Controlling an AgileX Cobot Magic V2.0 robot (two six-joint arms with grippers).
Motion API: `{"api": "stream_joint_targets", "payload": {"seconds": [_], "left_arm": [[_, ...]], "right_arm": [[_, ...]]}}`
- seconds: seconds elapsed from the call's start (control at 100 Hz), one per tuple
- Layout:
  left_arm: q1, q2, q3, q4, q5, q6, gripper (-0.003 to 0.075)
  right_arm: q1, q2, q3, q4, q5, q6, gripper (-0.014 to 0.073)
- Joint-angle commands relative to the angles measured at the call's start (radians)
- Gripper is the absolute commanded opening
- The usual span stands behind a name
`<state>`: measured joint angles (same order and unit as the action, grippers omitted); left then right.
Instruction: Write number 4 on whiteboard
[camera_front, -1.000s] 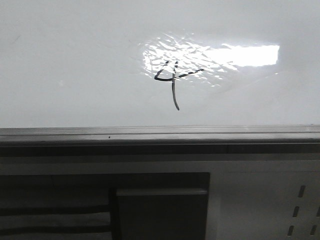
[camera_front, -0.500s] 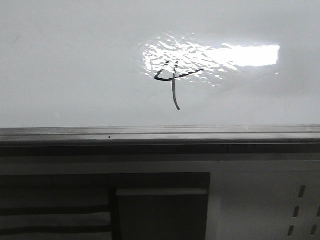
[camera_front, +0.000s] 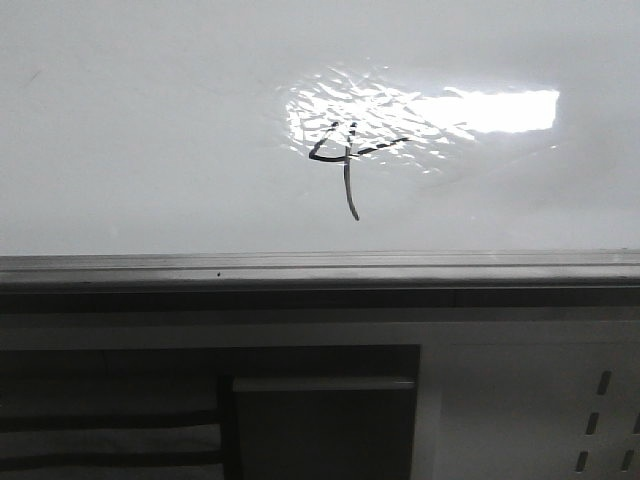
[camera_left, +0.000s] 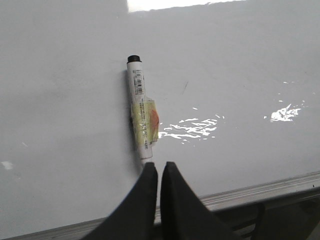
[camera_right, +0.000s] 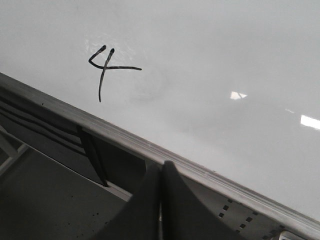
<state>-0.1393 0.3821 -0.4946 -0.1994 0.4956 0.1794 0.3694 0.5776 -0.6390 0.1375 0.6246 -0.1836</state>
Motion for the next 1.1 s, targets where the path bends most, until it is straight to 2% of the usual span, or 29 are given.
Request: {"api": "stream_joint_targets", "payload": {"seconds": [0.0, 0.25, 0.39, 0.54, 0.67, 0.9, 1.09], "left_arm": [[-0.001, 0.005, -0.027, -0.01, -0.067, -0.007, -0.002], [0.07, -0.224, 0.051, -0.01, -0.078, -0.007, -0.002], [0.099, -0.339, 0.096, 0.041, -0.081, -0.007, -0.002], [0.101, -0.381, 0.212, 0.05, -0.216, -0.044, -0.002], [0.101, -0.416, 0.339, 0.133, -0.351, -0.179, -0.002], [0.099, -0.414, 0.524, 0.154, -0.603, -0.191, -0.002], [0.099, -0.414, 0.52, 0.152, -0.541, -0.191, -0.002]], "right_arm": [[-0.007, -0.002, -0.024, -0.004, -0.062, -0.003, -0.0072], [-0.007, -0.002, -0.024, -0.004, -0.062, -0.003, -0.0072], [-0.007, -0.002, -0.024, -0.004, -0.062, -0.003, -0.0072], [-0.007, -0.002, -0.024, -0.004, -0.062, -0.003, -0.0072], [-0.007, -0.002, -0.024, -0.004, -0.062, -0.003, -0.0072], [-0.007, -0.002, -0.024, -0.004, -0.062, -0.003, -0.0072], [-0.007, -0.002, -0.024, -0.004, -0.062, -0.003, -0.0072]]}}
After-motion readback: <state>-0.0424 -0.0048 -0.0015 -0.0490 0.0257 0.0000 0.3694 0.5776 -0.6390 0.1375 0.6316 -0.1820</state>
